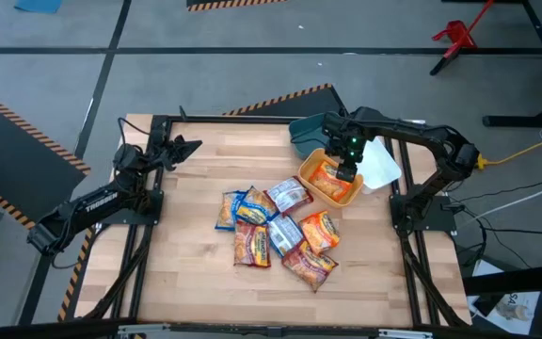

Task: Sort Maruchan noodles
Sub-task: Put the orange noodle pack into the yellow bin

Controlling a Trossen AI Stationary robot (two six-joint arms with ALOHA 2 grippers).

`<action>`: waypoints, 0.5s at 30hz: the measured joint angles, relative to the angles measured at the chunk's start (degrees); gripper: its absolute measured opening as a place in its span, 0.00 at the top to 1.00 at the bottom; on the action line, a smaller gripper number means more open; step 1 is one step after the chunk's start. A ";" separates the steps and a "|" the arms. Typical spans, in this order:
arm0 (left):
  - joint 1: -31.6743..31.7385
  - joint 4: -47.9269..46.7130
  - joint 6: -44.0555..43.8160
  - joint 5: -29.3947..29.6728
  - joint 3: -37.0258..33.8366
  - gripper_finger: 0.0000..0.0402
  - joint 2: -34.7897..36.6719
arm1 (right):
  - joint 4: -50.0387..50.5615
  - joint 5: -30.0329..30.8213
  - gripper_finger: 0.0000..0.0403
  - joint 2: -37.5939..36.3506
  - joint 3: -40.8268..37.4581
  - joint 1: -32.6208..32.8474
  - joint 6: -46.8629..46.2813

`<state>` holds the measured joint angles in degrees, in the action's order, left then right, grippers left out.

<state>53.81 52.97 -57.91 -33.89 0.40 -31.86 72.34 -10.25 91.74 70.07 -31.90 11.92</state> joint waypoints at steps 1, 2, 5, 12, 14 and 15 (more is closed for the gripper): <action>0.00 -0.01 0.00 0.25 0.00 1.00 0.00 | 0.72 -1.21 0.58 0.00 1.14 0.08 -0.61; 0.01 0.00 0.00 0.42 -0.01 1.00 0.00 | 1.57 -2.84 0.58 0.00 2.49 0.50 -1.49; 0.01 -0.02 0.02 0.93 0.00 1.00 0.00 | 3.67 -9.28 0.57 -0.06 6.59 2.45 -6.98; 0.00 0.00 -0.04 1.39 0.00 1.00 0.00 | 5.64 -20.64 0.57 -3.19 9.07 14.62 -28.28; 0.01 -0.01 -0.05 0.93 -0.01 1.00 0.00 | 5.51 -18.99 0.57 -4.80 8.19 20.43 -33.37; -0.01 0.00 -0.04 0.56 -0.02 1.00 0.00 | 5.53 -17.35 0.57 -5.41 7.54 23.46 -36.05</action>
<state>53.80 52.97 -57.95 -33.33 0.38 -31.86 77.87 -27.59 86.34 77.61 -8.44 -24.13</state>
